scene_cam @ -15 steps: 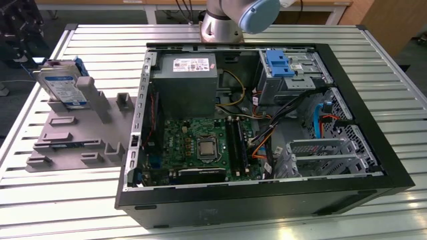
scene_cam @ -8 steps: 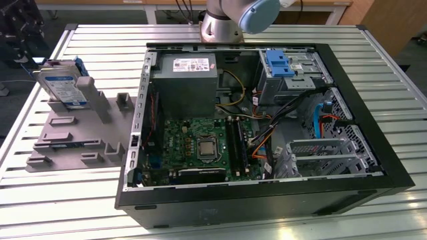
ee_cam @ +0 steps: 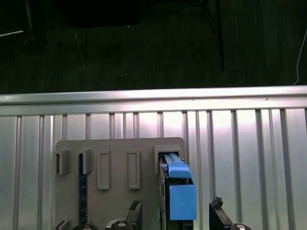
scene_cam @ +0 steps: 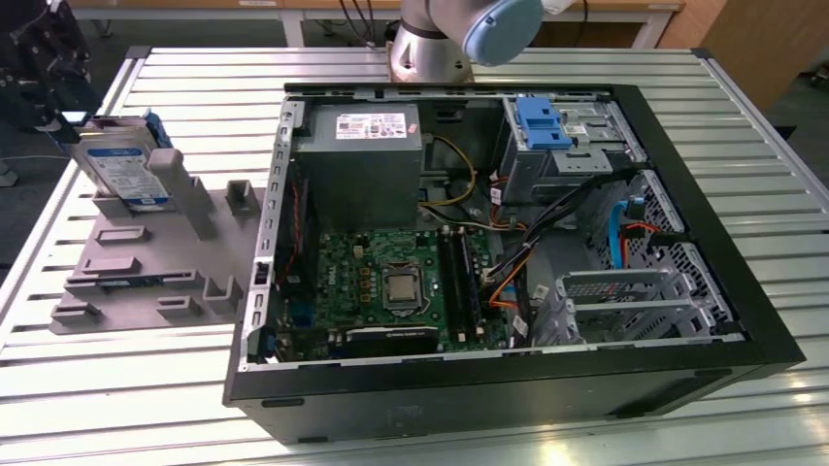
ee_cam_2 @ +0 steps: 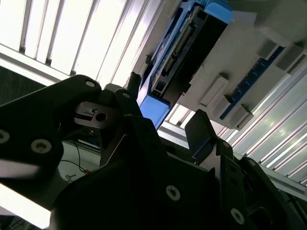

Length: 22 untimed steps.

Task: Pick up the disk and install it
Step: 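Pick up the disk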

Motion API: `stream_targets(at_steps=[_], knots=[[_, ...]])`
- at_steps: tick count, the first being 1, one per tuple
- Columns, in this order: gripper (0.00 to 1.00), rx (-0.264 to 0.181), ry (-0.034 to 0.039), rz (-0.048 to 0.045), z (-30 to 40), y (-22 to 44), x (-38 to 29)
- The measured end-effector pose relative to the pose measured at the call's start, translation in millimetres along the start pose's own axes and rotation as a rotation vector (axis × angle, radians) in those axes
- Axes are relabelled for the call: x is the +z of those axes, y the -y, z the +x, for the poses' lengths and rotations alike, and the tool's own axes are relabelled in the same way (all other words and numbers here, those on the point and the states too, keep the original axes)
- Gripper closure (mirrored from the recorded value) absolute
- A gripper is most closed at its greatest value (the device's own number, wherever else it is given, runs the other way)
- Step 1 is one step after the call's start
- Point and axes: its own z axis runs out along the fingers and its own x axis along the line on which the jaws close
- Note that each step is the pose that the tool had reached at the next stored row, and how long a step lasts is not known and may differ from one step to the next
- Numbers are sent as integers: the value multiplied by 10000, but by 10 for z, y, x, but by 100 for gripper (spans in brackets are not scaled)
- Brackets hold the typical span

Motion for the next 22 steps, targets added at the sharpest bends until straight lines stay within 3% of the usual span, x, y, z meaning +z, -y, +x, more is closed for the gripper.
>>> stream_targets(at_steps=[6,19,22], knots=[[35,-1,1,29,-20,-34,77],[35,-1,2,30,-21,-34,81],[35,-1,-22,40,-50,-37,90]])
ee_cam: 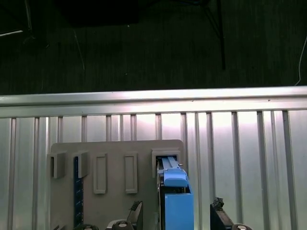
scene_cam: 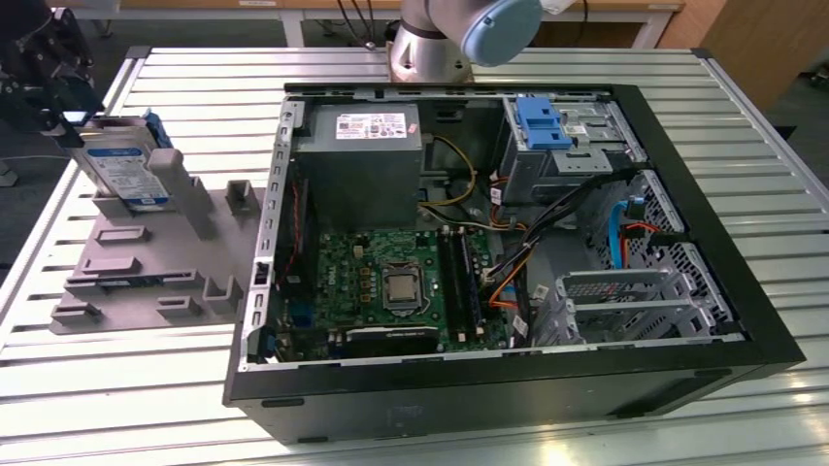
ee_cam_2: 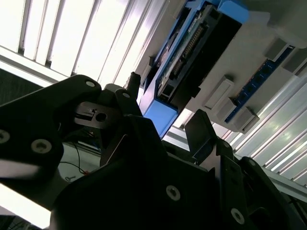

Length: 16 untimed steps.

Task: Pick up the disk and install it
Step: 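Pick up the disk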

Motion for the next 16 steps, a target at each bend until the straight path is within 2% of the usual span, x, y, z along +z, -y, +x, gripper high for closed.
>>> stream_targets(at_steps=[3,10,12,13,16], knots=[[35,0,-10,6,-20,-3,29],[37,-1,-6,30,-14,-38,123],[37,-2,-6,34,3,-50,135],[44,-4,-5,38,11,-60,139],[44,-6,-5,42,18,-68,140]])
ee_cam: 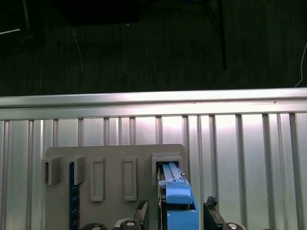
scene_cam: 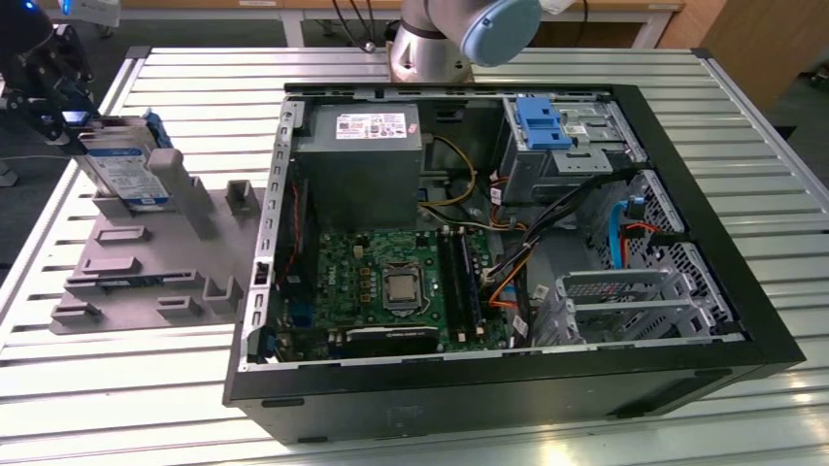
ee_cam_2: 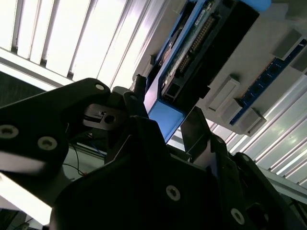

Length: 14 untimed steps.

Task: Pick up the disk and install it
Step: 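Pick up the disk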

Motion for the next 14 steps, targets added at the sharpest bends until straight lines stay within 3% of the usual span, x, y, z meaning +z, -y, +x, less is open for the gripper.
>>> stream_targets(at_steps=[8,9,14], knots=[[45,-1,1,0,0,0,0],[52,-1,1,1,0,0,0],[52,-1,1,1,0,0,-4]])
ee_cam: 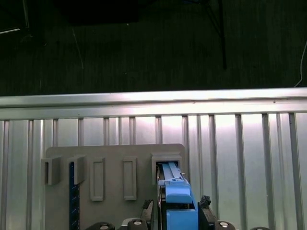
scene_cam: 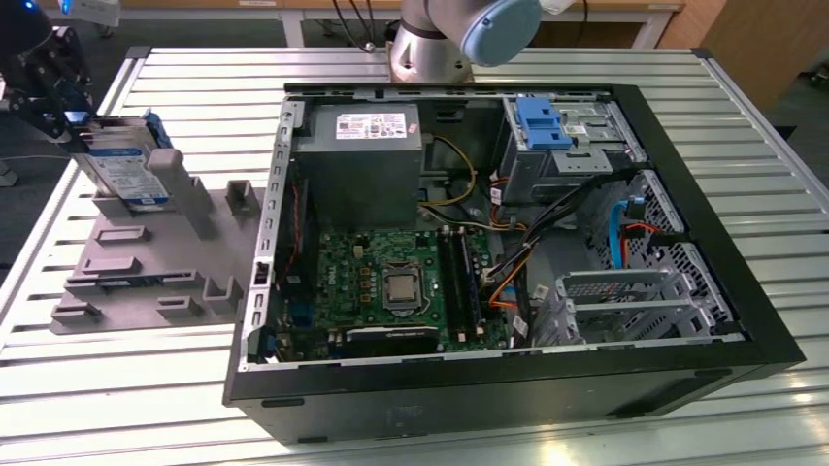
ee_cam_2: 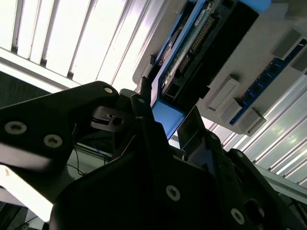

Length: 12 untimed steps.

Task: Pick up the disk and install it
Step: 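Pick up the disk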

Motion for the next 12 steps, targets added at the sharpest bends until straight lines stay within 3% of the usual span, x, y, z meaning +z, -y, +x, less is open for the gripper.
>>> stream_targets(at_steps=[12], knots=[[52,0,0,0,-1,0,-22]])
